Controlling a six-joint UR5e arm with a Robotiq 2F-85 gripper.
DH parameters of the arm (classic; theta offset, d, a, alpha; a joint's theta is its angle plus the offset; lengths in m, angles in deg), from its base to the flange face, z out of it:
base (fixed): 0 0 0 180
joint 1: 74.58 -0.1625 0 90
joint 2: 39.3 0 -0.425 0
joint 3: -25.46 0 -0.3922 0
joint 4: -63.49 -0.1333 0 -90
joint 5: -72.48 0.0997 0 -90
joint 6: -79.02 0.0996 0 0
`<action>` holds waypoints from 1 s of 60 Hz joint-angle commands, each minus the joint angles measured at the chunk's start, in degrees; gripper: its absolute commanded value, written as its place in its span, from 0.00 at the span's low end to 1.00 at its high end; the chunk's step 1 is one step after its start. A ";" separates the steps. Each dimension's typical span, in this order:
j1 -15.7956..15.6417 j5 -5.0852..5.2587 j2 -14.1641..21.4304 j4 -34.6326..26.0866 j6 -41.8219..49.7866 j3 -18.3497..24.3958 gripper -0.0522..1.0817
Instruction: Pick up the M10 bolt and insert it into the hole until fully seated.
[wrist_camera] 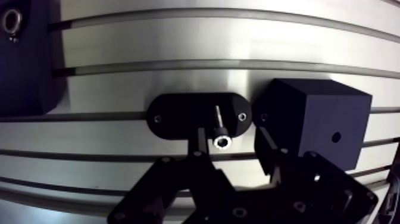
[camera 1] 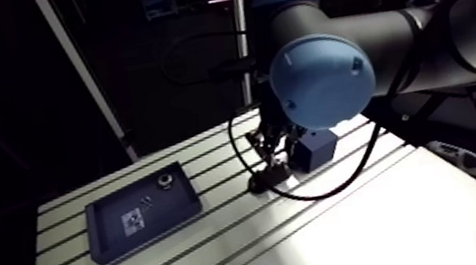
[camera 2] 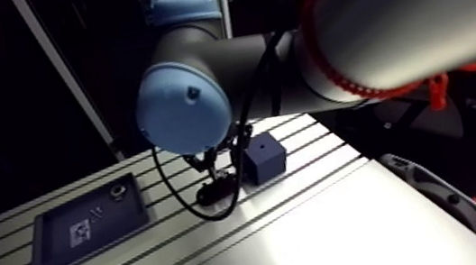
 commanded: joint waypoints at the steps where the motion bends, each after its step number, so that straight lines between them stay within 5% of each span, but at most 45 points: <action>1: -0.02 -0.02 0.21 0.04 0.08 -0.50 0.46; 60: -0.03 0.32 -0.22 0.05 0.09 -0.60 0.56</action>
